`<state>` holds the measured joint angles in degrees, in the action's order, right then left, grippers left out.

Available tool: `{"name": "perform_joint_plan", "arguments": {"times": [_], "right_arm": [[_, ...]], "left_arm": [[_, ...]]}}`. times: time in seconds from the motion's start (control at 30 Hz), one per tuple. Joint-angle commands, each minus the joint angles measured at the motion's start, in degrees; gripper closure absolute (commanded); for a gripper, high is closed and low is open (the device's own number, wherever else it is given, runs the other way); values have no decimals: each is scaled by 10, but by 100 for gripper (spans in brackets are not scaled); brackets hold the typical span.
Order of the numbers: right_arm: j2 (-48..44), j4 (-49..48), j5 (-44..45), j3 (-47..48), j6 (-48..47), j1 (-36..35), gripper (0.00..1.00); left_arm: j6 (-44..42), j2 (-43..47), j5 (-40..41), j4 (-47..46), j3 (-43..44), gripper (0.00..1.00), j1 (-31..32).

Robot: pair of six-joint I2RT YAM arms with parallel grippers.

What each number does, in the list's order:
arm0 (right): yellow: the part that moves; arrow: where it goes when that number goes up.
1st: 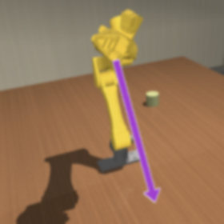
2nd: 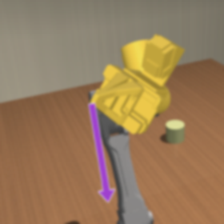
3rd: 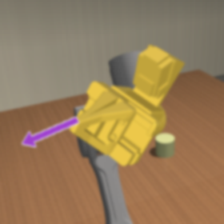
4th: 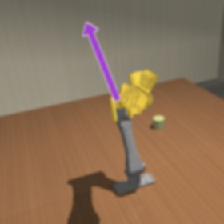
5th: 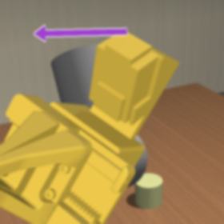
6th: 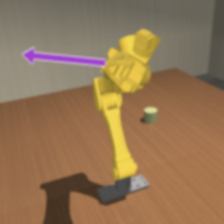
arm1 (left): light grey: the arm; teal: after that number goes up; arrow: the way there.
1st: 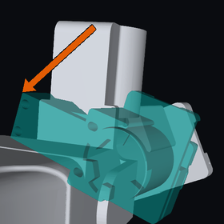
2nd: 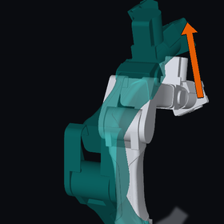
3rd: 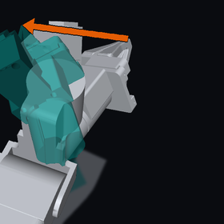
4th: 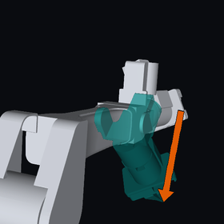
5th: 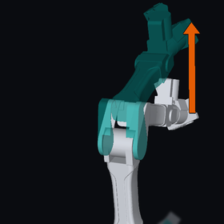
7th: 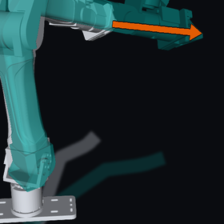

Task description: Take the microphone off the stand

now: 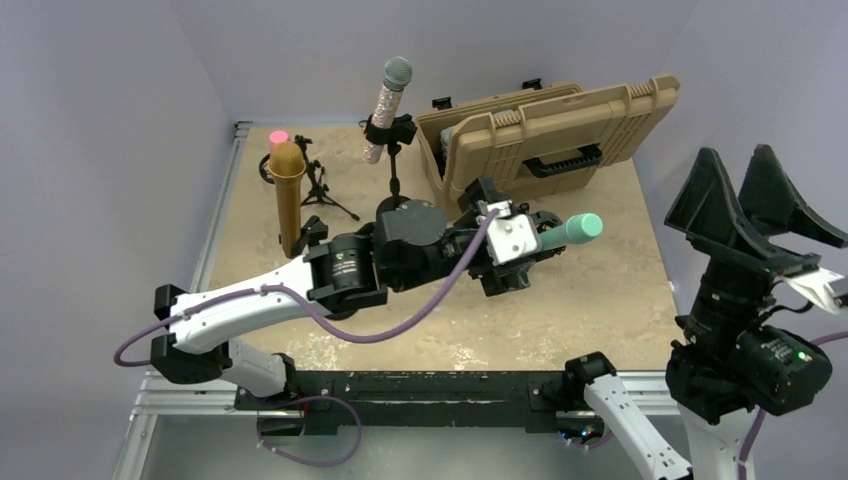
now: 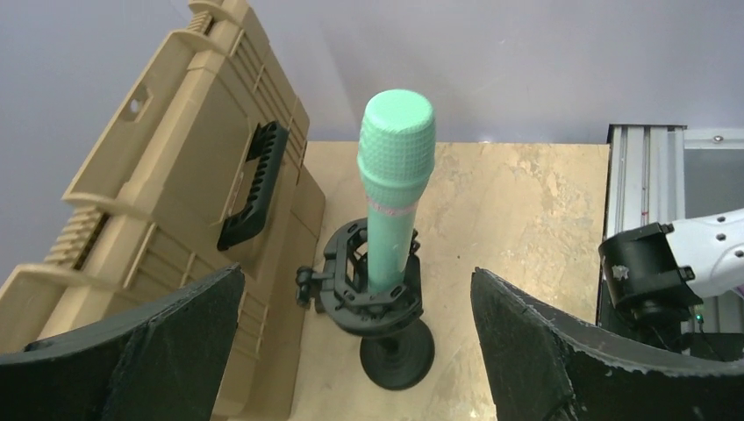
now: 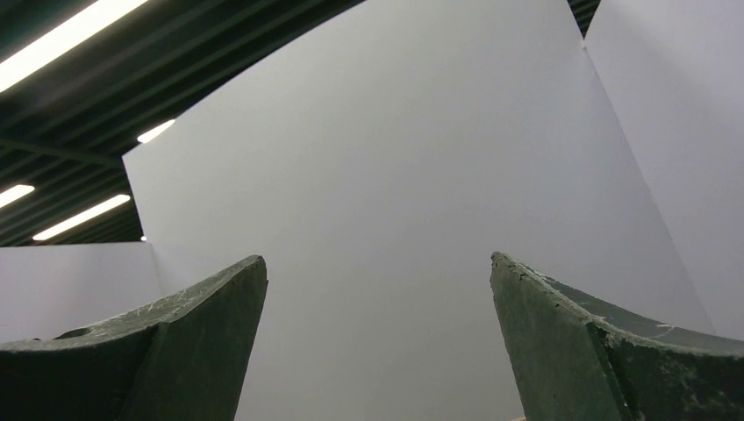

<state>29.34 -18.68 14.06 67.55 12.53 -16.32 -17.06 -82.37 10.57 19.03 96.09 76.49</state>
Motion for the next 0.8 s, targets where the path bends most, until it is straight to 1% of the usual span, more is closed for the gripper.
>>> {"name": "perform_joint_plan", "arguments": {"times": [0.0, 0.23, 0.33, 0.47, 0.6, 0.77], "right_arm": [[-16, -22, 8, -9, -4, 2, 3], [-38, -15, 8, -17, -5, 2, 3], [-46, -15, 0, -24, 0, 1, 3], [-53, -13, -9, -36, 5, 1, 3], [-60, -6, -13, -40, 11, 2, 3], [-74, -7, -11, -39, 17, 1, 3]], "left_arm": [[-36, -38, 15, -109, -1, 1, 10], [-38, -109, 6, -136, 21, 2, 11], [-45, -139, 17, -142, 41, 3, 11], [-48, -176, 35, -141, 71, 9, 11], [-51, -207, 77, -153, 89, 15, 11], [-66, -242, 123, -168, 115, 32, 11]]}}
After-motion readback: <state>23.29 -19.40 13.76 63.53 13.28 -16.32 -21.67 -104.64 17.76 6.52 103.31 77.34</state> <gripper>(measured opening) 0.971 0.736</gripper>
